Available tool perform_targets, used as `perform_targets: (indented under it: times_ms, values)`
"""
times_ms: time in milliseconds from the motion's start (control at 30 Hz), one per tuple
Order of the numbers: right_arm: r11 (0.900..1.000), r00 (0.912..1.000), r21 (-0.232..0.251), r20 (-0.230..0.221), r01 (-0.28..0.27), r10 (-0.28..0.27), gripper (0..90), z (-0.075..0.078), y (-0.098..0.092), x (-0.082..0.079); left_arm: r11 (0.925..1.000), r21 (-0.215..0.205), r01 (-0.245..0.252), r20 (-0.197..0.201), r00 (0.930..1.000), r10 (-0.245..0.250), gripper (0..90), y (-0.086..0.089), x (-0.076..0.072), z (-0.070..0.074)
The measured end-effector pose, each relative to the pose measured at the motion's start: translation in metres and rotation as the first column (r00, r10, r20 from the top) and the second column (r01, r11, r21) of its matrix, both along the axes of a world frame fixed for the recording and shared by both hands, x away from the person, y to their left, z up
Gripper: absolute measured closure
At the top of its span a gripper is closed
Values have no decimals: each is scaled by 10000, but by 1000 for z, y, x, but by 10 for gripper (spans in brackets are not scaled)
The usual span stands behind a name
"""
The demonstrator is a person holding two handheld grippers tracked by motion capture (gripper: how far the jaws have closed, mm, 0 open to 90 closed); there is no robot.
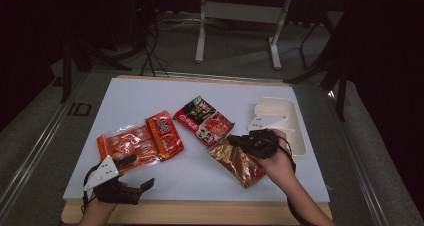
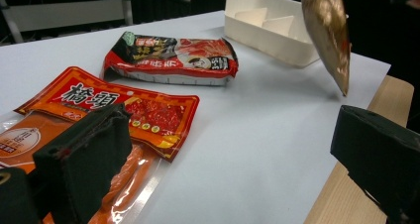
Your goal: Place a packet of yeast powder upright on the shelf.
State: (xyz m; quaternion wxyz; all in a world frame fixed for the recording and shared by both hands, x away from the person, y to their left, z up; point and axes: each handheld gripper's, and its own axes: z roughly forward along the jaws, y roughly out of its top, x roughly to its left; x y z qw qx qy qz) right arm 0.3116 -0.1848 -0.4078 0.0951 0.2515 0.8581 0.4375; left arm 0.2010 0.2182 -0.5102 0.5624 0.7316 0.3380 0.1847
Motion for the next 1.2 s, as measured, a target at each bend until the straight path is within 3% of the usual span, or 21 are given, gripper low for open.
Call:
perform_targets:
  times_ms: [333,700,1200]
  values:
    - [9970,9961,648,753,411,-459,900,30,-4,12,10000,24,5,26,10000,-5,19,0,0,0]
    - [9908,9908,1028,931,882,-979,900,41,-6,37,10000,17,0,23,10000,0,19,0,-1,0]
    - [9715,9715,1672,1390,1682,-1921,900,73,-27,78,10000,-65,-63,89,9999,64,19,1,-1,0]
